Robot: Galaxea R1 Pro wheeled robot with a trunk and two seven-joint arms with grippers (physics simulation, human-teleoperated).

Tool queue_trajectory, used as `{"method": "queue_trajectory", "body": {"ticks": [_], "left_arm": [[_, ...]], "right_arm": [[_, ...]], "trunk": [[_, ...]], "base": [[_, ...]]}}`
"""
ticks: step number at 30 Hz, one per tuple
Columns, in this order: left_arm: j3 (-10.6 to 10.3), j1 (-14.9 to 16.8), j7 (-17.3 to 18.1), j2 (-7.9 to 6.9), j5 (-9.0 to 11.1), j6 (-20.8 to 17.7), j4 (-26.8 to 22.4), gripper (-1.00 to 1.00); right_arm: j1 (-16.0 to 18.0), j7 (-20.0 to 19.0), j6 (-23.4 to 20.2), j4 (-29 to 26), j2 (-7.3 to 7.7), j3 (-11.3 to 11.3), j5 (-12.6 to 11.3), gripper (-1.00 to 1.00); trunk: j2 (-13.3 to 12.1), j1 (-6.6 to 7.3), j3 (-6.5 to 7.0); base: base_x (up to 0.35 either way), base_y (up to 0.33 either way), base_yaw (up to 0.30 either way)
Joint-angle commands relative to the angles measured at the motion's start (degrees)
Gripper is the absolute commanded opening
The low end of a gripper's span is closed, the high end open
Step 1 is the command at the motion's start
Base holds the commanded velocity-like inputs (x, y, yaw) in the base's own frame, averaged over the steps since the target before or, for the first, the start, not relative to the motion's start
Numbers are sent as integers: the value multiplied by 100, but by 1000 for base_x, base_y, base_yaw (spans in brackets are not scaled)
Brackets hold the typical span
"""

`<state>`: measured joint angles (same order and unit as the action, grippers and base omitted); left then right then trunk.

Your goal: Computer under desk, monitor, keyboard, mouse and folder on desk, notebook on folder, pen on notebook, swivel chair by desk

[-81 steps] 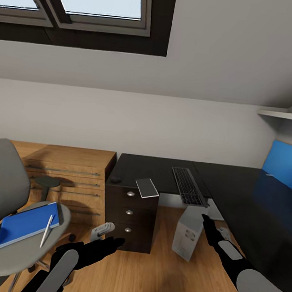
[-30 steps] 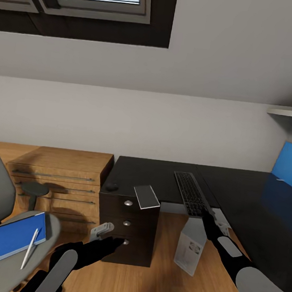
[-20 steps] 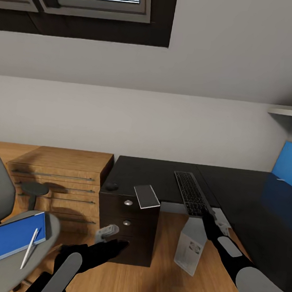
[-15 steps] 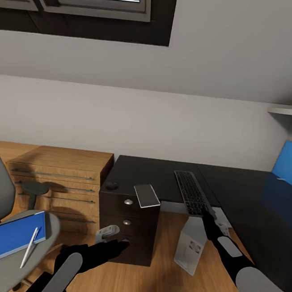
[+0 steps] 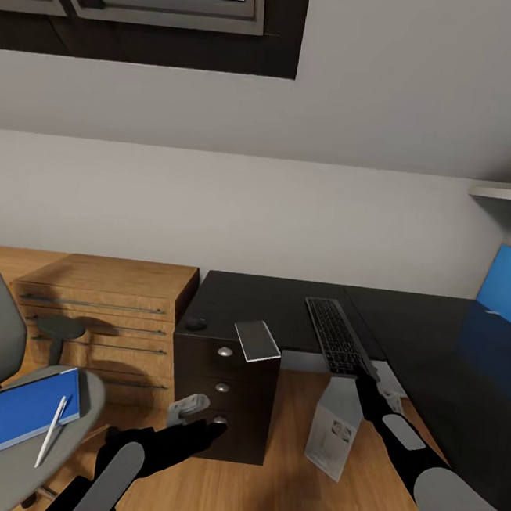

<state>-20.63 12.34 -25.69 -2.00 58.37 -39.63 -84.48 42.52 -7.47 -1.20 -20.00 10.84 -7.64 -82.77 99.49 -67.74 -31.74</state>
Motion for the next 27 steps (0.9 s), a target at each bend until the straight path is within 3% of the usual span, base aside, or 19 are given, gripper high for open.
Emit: {"method": "queue_trajectory", "body": {"ticks": [1,9,27], "left_arm": [[-11,5,-59,-13,64,-13,-7,100],[-16,5,-50,-27,74,-27,-1,100],[-20,5,-41,-29,67,-37,13,100]], "right_arm": [[5,-17,-3,3,6,-36,-79,100],[5,-17,-3,5,6,-43,-89,100],[3,-17,-2,0,-2,-45,-86,100]], "trunk": [[3,0,-6],[3,0,-6],[3,0,-6]], "base": [[0,0,0],[12,0,0],[124,0,0]]}}
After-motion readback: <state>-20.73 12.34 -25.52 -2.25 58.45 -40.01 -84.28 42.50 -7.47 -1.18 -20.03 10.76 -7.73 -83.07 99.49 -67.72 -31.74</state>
